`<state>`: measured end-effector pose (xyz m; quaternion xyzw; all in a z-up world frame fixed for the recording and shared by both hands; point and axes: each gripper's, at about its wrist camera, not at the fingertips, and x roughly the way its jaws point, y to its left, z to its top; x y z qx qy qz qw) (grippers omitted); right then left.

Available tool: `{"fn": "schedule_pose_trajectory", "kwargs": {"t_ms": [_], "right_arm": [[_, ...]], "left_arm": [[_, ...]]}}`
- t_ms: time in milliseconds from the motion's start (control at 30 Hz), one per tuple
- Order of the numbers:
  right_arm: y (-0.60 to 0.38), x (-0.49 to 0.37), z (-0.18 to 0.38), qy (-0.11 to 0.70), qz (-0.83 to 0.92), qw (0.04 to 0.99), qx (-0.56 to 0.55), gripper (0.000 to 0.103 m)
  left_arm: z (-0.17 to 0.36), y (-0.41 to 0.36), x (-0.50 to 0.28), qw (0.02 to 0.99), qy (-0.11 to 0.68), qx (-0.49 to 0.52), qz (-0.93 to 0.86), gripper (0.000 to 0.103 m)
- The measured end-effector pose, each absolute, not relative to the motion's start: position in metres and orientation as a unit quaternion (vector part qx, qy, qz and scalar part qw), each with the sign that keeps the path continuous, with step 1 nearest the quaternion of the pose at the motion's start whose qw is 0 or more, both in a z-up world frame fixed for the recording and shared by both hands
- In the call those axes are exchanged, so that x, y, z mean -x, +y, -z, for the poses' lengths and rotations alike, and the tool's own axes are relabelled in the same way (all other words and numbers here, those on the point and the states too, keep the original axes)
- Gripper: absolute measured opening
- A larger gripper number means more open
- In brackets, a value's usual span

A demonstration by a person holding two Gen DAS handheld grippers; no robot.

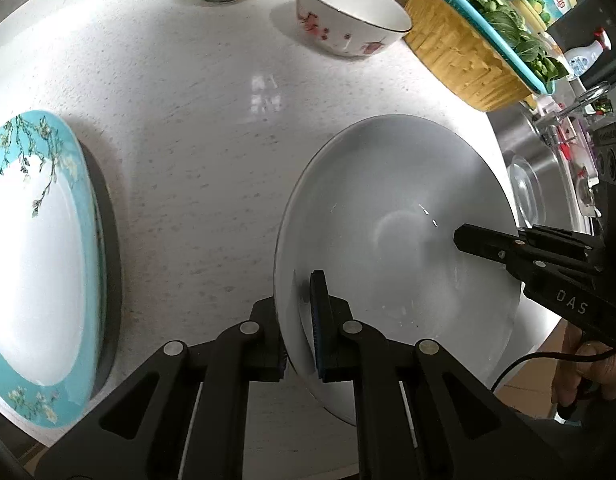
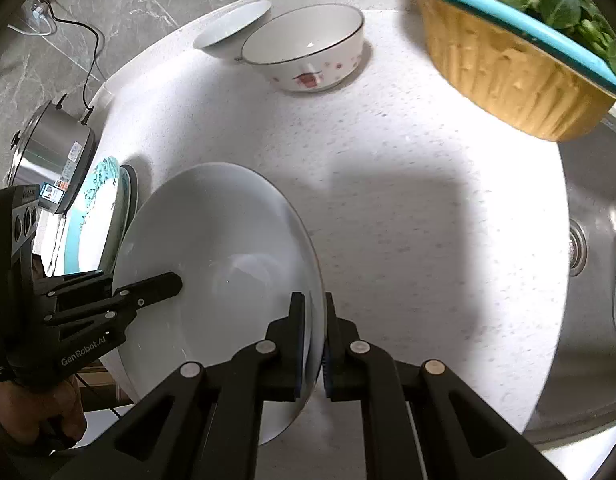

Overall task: Organize plates and bowls
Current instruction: 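Carry the large white bowl with both grippers beside the plate stack and release, then move both grippers to the plain white bowl by the wall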

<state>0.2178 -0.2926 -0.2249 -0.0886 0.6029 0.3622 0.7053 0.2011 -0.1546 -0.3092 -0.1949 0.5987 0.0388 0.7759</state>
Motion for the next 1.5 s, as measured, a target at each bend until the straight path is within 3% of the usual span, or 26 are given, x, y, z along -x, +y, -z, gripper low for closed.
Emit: {"fn": "schedule_pose_trajectory", "kwargs": {"t_ms": [433, 600, 633, 667, 700, 733, 767, 833, 933, 1067, 1133, 1233, 1500], "right_arm": [[-0.281, -0.208, 0.232, 0.603, -0.352, 0.709, 0.094, 0.009], [-0.280, -0.207, 0.235, 0.603, -0.362, 0.706, 0.085, 0.014], [-0.280, -0.208, 0.234, 0.601, -0.364, 0.707, 0.083, 0.020], [-0.282, -0.208, 0.232, 0.597, -0.367, 0.709, 0.078, 0.025], [-0.282, -0.208, 0.231, 0.594, -0.369, 0.711, 0.076, 0.037], [-0.284, -0.208, 0.227, 0.589, -0.373, 0.714, 0.072, 0.050], [-0.286, -0.209, 0.225, 0.585, -0.374, 0.716, 0.069, 0.056], [-0.295, -0.212, 0.217, 0.579, -0.376, 0.721, 0.057, 0.067], [-0.311, -0.222, 0.202, 0.571, -0.372, 0.731, 0.039, 0.070], [-0.322, -0.251, 0.164, 0.552, -0.383, 0.741, 0.006, 0.073], [-0.313, -0.268, 0.134, 0.525, -0.395, 0.753, 0.007, 0.083], [-0.285, -0.293, 0.096, 0.491, -0.412, 0.768, 0.007, 0.085], [-0.158, -0.359, 0.073, 0.511, -0.402, 0.760, -0.016, 0.085]], "left_arm": [[0.315, -0.146, -0.193, 0.780, 0.599, 0.177, -0.039, 0.009], [0.313, -0.149, -0.194, 0.781, 0.597, 0.177, -0.054, 0.012], [0.310, -0.149, -0.193, 0.782, 0.595, 0.178, -0.060, 0.019], [0.307, -0.148, -0.191, 0.783, 0.592, 0.181, -0.062, 0.035], [0.303, -0.146, -0.189, 0.784, 0.589, 0.185, -0.063, 0.051], [0.297, -0.144, -0.187, 0.787, 0.584, 0.189, -0.064, 0.084], [0.289, -0.143, -0.184, 0.792, 0.577, 0.193, -0.062, 0.092], [0.273, -0.139, -0.182, 0.795, 0.570, 0.200, -0.056, 0.092], [0.247, -0.124, -0.184, 0.795, 0.566, 0.214, -0.044, 0.103], [0.187, -0.090, -0.203, 0.818, 0.547, 0.171, -0.042, 0.103], [0.161, -0.071, -0.219, 0.832, 0.536, 0.136, -0.046, 0.103], [0.134, -0.031, -0.254, 0.851, 0.514, 0.102, -0.033, 0.103], [0.168, 0.068, -0.388, 0.822, 0.560, 0.102, -0.018, 0.103]]}}
